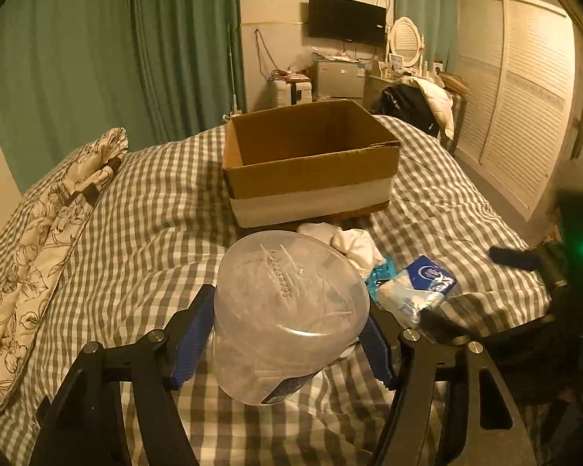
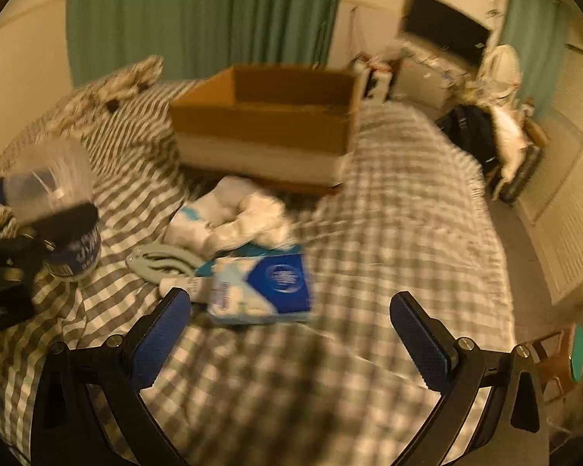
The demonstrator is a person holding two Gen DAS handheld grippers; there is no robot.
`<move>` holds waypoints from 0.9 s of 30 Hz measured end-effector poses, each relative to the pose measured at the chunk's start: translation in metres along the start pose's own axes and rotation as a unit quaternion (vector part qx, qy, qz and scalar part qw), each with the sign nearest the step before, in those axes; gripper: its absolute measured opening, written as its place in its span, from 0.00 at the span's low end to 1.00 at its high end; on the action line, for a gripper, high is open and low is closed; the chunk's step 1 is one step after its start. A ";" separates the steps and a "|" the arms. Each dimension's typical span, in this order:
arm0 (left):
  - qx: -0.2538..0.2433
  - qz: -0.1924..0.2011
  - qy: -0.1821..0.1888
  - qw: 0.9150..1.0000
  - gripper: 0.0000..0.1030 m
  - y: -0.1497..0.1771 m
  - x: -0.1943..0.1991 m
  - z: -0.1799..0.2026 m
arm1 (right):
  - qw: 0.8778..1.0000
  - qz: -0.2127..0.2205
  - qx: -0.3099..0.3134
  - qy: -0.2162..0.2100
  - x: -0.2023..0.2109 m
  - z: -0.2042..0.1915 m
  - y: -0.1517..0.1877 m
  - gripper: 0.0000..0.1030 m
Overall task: Organize objects
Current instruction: 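Grasp the clear cup of cotton swabs with the left tool, then carry the cup into the box with the left tool while the right tool carries the tissue pack in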
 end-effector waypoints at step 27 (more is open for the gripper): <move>0.018 0.056 0.000 0.998 0.68 -0.055 0.035 -0.003 | 0.998 0.060 0.017 0.019 0.059 0.007 -0.057 0.71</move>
Point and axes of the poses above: each gripper's, at about its wrist camera, not at the fingertips, and x roughly against the way its jaws point, z to its right, y to its underside, the point moved 6 cm from there along -x, roughly the way its jaws point, and after that the axes turned 7 degrees about x, right-handed, at the moved point
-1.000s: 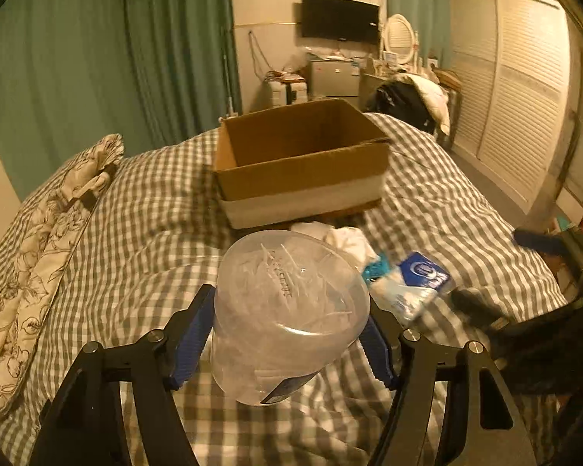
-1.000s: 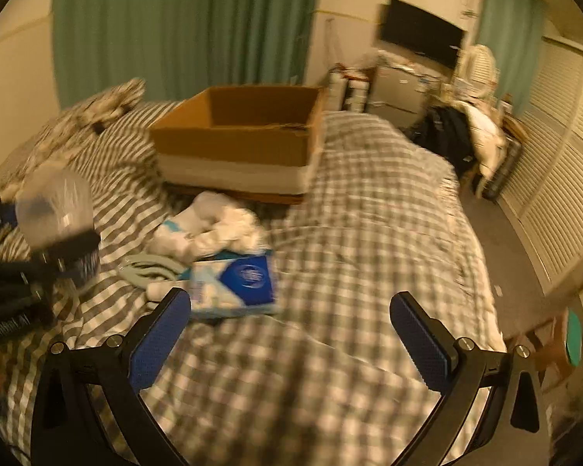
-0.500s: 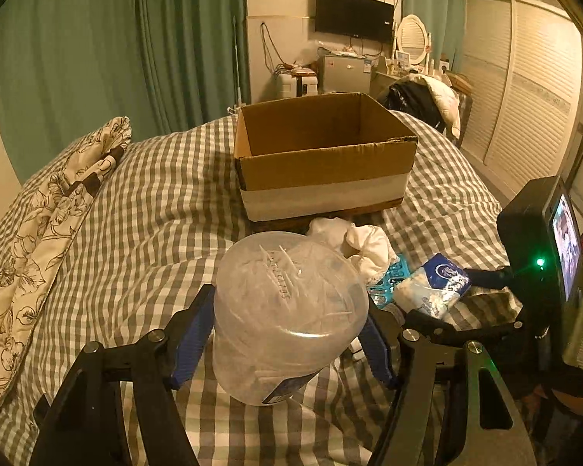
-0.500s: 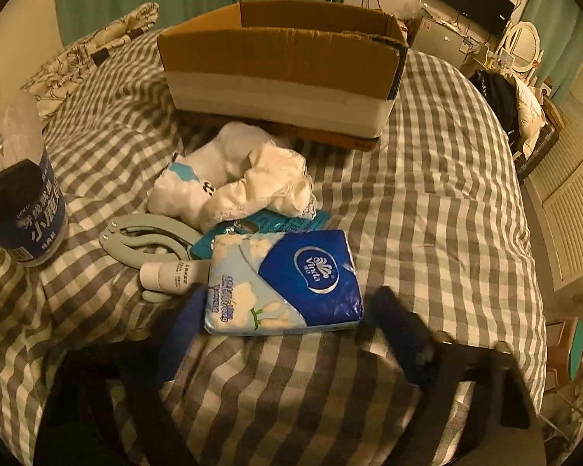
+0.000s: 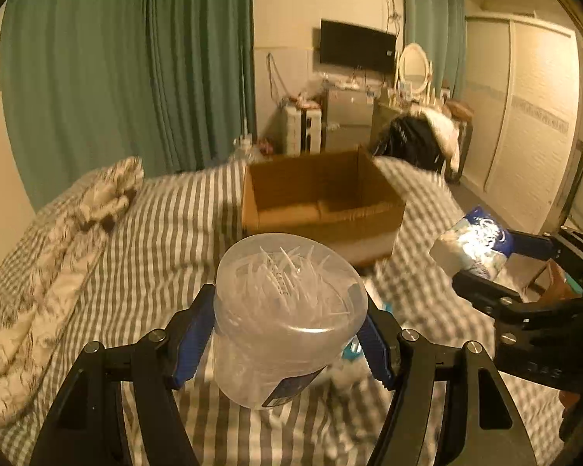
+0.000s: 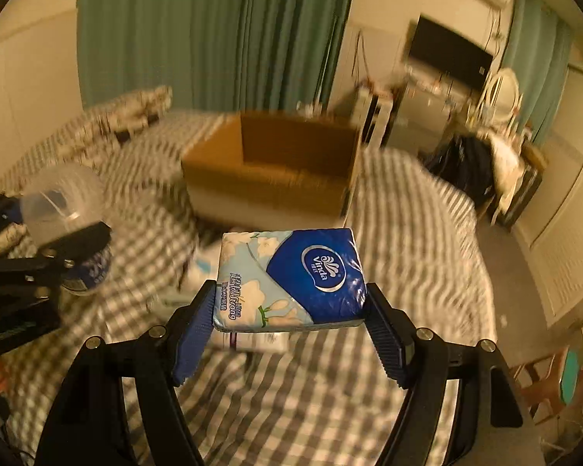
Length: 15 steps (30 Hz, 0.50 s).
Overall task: Organize objects
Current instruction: 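Carry the cup into the box with the left tool while the right tool carries the tissue pack in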
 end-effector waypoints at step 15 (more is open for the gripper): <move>0.010 0.028 0.018 0.999 0.67 -0.131 -0.098 0.010 | 0.996 0.091 -0.018 0.011 -0.019 0.061 -0.140 0.71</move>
Point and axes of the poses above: each gripper's, at about its wrist camera, not at the fingertips, and x roughly against the way its jaws point, z to its right, y to its underside, the point moved 6 cm from there along -x, roughly the way its jaws point, and after that the axes turned 7 degrees about x, right-handed, at the moved point
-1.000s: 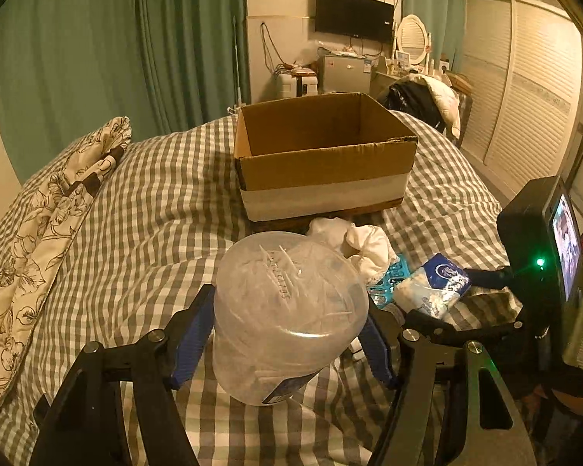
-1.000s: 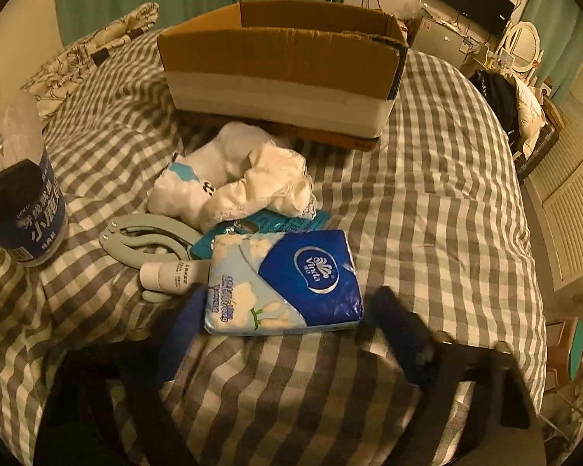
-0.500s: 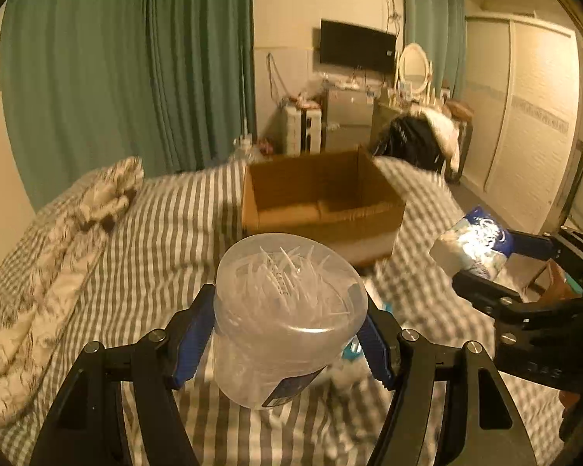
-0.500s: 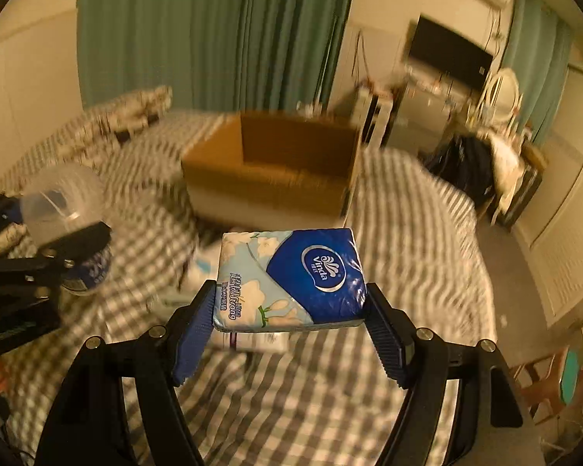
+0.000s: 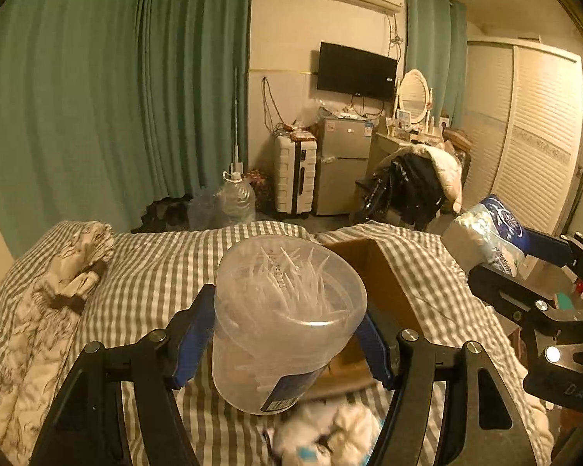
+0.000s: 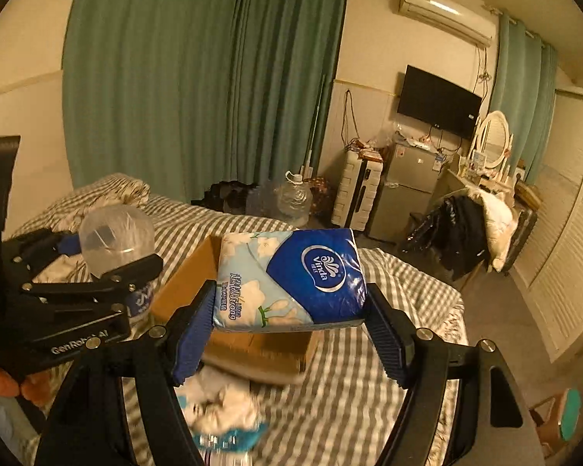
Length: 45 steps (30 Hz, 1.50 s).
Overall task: Organize objects
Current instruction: 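Carry the cup into the box with the left tool while the right tool carries the tissue pack in, then grasp the white plush toy with the left tool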
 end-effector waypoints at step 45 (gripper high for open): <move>-0.011 0.027 -0.047 0.998 1.00 0.036 0.099 0.002 | 0.999 0.030 -0.010 0.020 0.098 0.018 0.021 0.93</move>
Point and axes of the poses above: each gripper's, at about its wrist camera, not at the fingertips, and x roughly against the way its jaws point, z to its right, y to its underside, the point moved 6 cm from there along -x, roughly the way its jaws point, and after that the axes turned 7 degrees about x, right-handed, at the moved point
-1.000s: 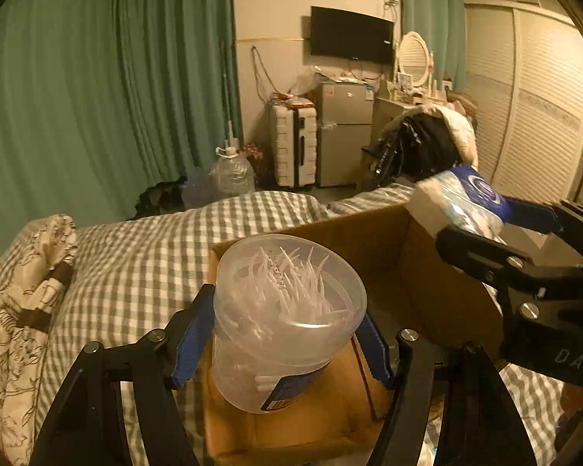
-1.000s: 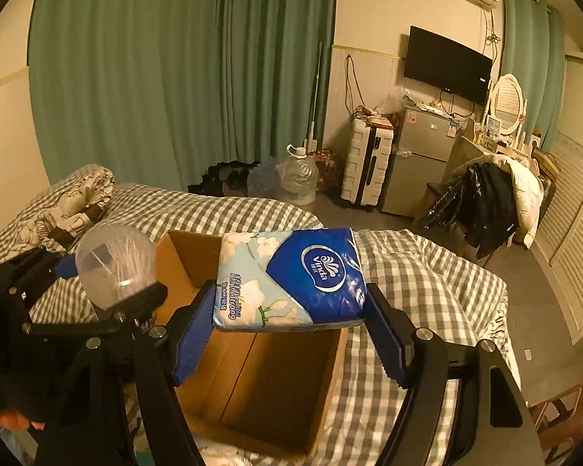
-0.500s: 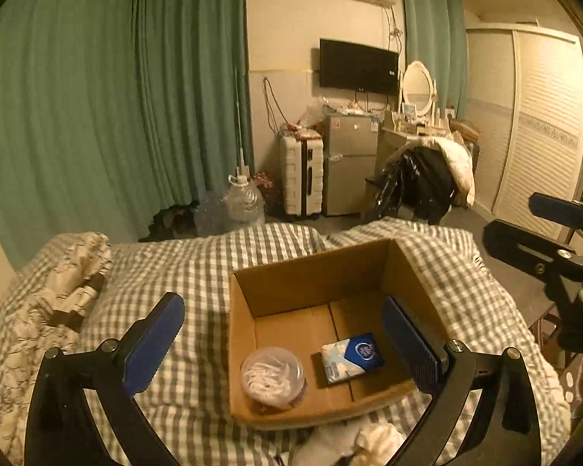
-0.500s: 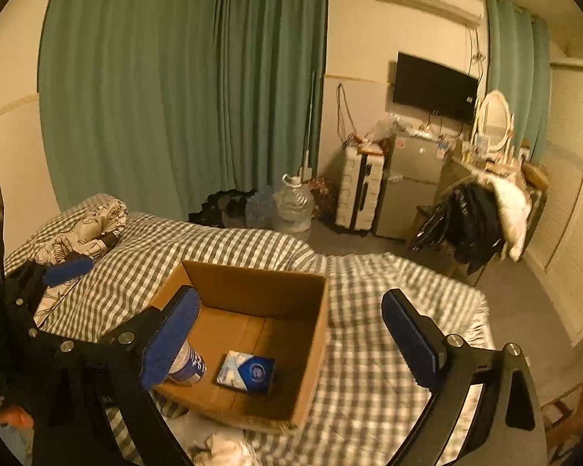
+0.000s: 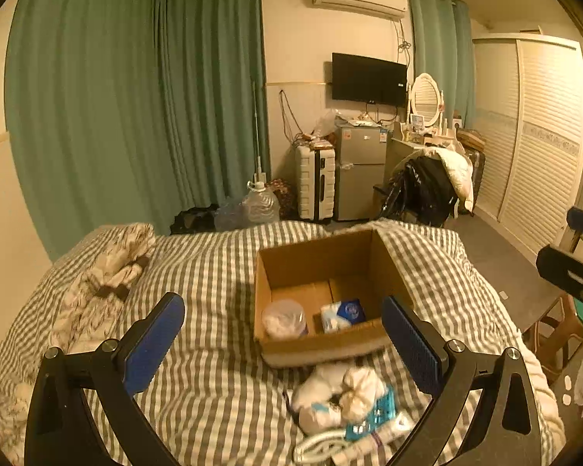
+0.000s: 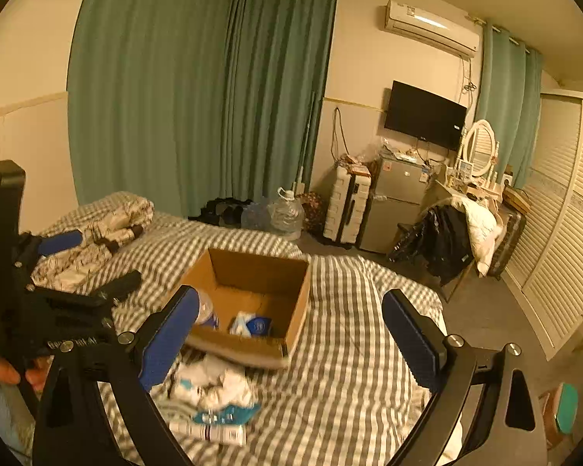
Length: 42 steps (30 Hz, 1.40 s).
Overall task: Organize objects
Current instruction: 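Grasp the white plush toy with the left tool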
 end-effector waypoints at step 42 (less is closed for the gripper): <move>-0.042 -0.238 0.011 0.970 0.64 0.208 -0.158 0.035 | 0.977 -0.200 -0.067 -0.039 -0.125 -0.037 0.206 0.93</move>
Point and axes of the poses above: each gripper's, at about its wrist camera, not at the fingertips, and x roughly against the way its jaws point, z to its right, y to its underside, the point moved 6 cm from there along -x, roughly the way its jaws point, and after that the axes turned 7 degrees about x, right-handed, at the moved point
